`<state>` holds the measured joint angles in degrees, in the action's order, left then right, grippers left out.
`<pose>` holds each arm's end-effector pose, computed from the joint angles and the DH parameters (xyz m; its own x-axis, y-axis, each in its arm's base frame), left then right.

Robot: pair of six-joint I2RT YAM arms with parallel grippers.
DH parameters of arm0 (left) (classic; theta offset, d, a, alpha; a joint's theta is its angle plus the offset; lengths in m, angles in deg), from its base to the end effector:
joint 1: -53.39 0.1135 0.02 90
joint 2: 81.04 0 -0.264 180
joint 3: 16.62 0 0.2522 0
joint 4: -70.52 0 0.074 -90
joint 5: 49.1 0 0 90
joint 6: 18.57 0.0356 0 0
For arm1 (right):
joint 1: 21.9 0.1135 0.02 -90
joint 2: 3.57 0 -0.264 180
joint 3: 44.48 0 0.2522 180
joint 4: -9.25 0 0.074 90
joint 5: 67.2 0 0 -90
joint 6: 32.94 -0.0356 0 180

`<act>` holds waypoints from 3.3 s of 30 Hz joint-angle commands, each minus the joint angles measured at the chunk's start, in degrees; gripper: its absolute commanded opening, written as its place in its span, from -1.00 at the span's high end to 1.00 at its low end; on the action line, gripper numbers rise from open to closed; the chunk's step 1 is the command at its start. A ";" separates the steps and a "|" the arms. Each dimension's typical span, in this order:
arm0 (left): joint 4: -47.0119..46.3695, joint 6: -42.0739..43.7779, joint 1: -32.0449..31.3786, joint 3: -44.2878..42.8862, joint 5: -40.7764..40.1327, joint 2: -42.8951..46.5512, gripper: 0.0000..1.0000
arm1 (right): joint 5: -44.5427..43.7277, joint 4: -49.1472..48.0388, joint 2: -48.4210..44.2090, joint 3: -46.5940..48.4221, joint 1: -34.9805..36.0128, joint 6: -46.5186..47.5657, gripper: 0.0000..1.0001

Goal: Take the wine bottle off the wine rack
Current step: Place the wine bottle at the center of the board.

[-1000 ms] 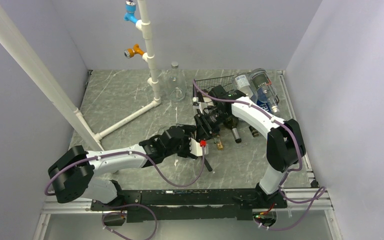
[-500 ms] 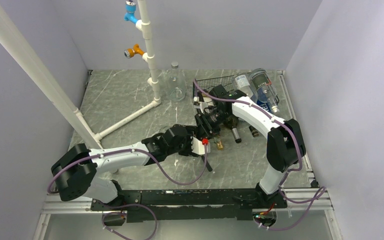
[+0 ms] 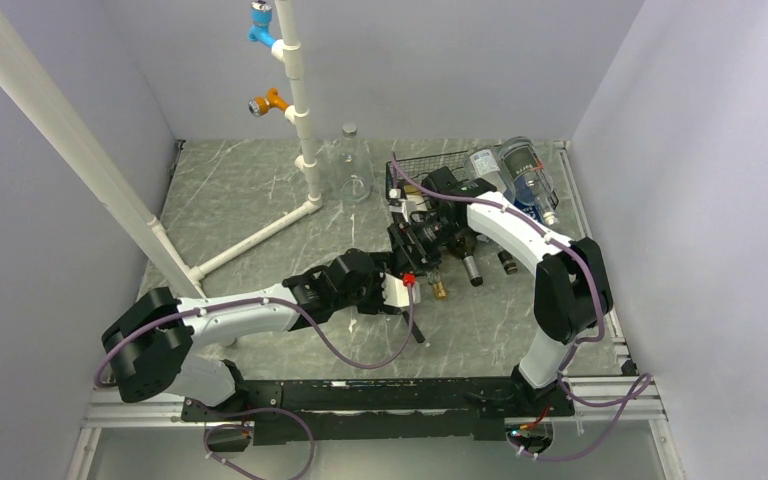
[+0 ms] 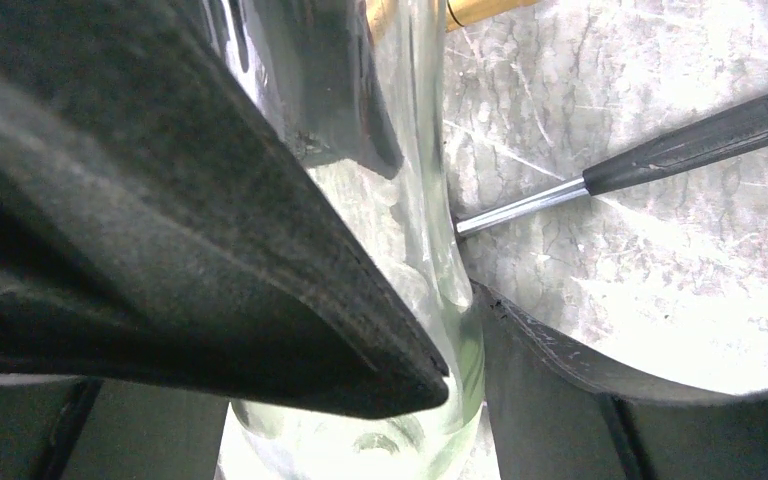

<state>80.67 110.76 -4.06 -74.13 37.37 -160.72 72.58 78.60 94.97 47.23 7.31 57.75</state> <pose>0.1626 -0.2507 0.2195 0.2930 0.7167 -0.6328 0.8114 0.1637 0.5611 0.2772 0.1861 0.2504 -0.8418 -0.4796 -0.2478 -0.4845 0.4689 0.7385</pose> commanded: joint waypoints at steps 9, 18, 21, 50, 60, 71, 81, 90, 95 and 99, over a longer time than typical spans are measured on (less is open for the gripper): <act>-4.70 -0.57 -0.29 0.89 2.12 3.48 1.00 | 7.82 -0.16 -5.05 2.90 0.68 4.96 -0.91; -4.34 -1.01 -0.21 1.46 2.21 4.73 1.00 | 8.80 2.62 -8.00 5.80 -0.43 9.44 -0.98; -4.49 -1.06 -0.14 1.73 2.34 5.25 1.00 | 8.28 2.79 -8.84 5.95 -1.97 9.77 -0.98; -3.75 -0.99 0.50 2.00 2.83 7.34 1.00 | 17.03 14.85 -28.56 -1.31 -13.79 71.17 -0.99; -3.11 -1.34 0.86 1.48 3.00 7.61 1.00 | 19.64 17.66 -29.00 -9.77 -13.84 95.10 -0.99; -2.71 -4.50 2.18 0.27 6.29 7.68 1.00 | 13.16 -2.93 -29.72 -15.89 -8.68 77.94 -0.97; -2.73 -8.48 3.97 -0.92 8.42 7.19 1.00 | 5.89 -15.86 -30.60 -19.77 -6.25 62.09 -0.91; -2.11 -9.31 4.62 -1.59 8.97 6.59 1.00 | 2.73 -21.41 -30.19 -20.88 -3.73 55.98 -0.65; -1.80 -9.70 4.82 -1.95 9.31 6.44 1.00 | 1.32 -21.67 -30.05 -20.60 -2.82 55.18 -0.49; -1.79 -10.17 5.08 -2.04 9.63 6.49 1.00 | 0.47 -21.50 -29.99 -20.37 -2.51 54.99 -0.21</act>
<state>83.33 102.59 0.73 -72.32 44.76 -155.43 73.76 58.89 65.53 25.77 4.25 113.83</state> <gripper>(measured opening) 0.792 0.668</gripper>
